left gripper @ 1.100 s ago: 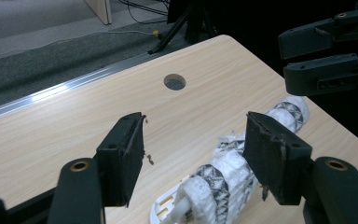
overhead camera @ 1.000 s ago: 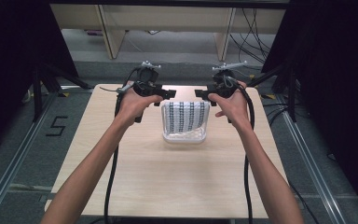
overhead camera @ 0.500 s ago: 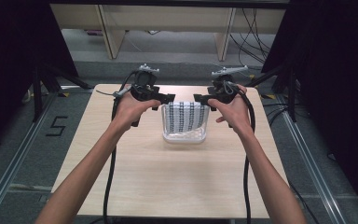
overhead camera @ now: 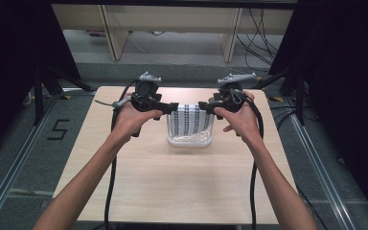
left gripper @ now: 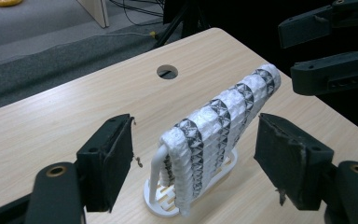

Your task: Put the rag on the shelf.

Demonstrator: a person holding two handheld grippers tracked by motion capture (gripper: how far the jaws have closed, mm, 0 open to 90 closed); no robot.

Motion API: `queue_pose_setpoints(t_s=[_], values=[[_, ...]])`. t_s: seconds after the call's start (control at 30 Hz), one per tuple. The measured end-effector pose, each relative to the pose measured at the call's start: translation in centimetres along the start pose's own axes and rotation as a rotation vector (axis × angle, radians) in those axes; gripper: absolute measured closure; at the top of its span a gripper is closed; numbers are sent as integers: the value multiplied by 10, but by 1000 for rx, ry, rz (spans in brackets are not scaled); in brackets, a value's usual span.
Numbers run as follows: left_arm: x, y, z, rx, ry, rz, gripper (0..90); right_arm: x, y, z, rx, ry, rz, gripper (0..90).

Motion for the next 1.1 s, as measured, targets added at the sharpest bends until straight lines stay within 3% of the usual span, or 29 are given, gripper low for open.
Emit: queue_pose_setpoints(t_s=[0.13,0.27,0.33,0.6,1.1], values=[[3,-3,-3,-3,-5,-6,267,1,-3,-1,11,-3,-6,301],[6,-7,-5,-4,-14,-6,264,5,-7,2,-10,1,3,293],[7,-9,-8,-8,-20,-9,263,7,-9,0,26,-4,-4,290],[9,-20,-15,-18,-33,-13,258,14,-21,5,9,14,-2,284],[16,-42,-27,-30,-95,-24,256,16,-47,12,24,46,-1,276]])
Point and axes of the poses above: each handheld gripper's, and its own axes: x roughly backward along the jaws, y roughly out of its top, z roughly to its left, the point moved 2 cm from there along -x, roughly forward along the jaws, and after that the axes turned 9 degrees about -y, right-handed, at the moved point
